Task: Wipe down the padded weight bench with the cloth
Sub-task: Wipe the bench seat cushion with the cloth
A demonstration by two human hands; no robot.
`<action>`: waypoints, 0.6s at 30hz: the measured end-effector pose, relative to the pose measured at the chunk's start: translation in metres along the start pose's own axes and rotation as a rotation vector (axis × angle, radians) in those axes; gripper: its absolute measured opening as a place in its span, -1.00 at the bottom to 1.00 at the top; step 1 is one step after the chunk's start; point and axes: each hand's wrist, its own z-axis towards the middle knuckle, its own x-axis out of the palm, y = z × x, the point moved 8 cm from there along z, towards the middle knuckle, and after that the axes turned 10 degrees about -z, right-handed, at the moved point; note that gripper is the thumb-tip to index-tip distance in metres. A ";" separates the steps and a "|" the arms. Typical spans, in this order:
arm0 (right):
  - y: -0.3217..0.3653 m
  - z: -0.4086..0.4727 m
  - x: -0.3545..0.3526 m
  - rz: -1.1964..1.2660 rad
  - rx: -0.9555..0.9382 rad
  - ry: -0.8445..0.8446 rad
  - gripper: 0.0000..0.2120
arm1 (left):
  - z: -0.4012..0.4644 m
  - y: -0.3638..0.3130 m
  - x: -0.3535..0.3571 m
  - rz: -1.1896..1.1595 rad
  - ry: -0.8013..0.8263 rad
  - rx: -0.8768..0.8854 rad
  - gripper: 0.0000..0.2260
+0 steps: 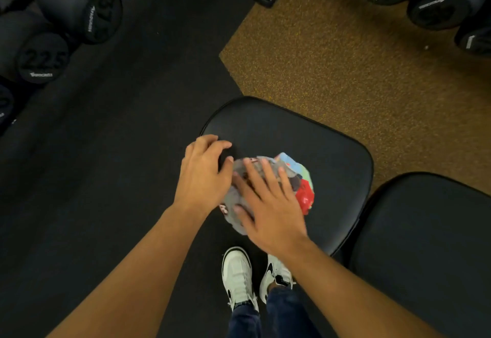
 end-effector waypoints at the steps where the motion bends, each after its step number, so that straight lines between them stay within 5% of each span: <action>1: -0.013 -0.007 0.003 -0.009 0.010 0.013 -0.44 | 0.000 0.000 0.002 0.023 0.017 -0.002 -0.71; 10: -0.110 0.050 -0.010 0.005 0.529 -0.012 -0.38 | 0.001 0.006 0.000 -0.012 0.030 -0.045 -0.72; 18: -0.010 0.044 -0.012 -0.012 0.192 -0.035 -0.41 | 0.002 -0.001 -0.001 -0.079 0.006 -0.009 -0.74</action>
